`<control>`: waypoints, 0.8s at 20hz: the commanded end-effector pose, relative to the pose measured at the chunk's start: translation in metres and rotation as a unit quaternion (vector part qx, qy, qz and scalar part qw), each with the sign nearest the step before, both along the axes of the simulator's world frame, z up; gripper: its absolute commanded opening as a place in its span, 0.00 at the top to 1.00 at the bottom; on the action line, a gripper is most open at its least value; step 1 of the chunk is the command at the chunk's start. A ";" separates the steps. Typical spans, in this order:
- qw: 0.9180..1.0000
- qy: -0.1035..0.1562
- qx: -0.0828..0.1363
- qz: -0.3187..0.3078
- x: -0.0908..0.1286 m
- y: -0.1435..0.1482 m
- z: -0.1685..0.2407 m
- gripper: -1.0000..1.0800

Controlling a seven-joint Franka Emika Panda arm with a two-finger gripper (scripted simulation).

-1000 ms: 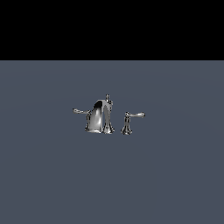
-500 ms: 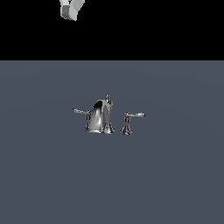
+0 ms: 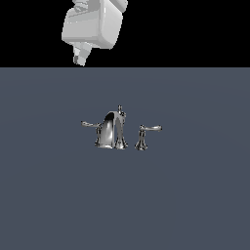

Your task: Turn on the faucet by rotating a designated handle.

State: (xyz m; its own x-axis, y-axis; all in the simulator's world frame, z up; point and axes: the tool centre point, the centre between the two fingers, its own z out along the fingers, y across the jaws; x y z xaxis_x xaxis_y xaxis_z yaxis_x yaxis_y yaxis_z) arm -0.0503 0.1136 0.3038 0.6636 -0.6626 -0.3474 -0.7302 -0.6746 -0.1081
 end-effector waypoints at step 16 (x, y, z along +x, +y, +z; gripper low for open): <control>0.957 0.056 -0.100 -0.268 0.068 0.019 -0.137 1.00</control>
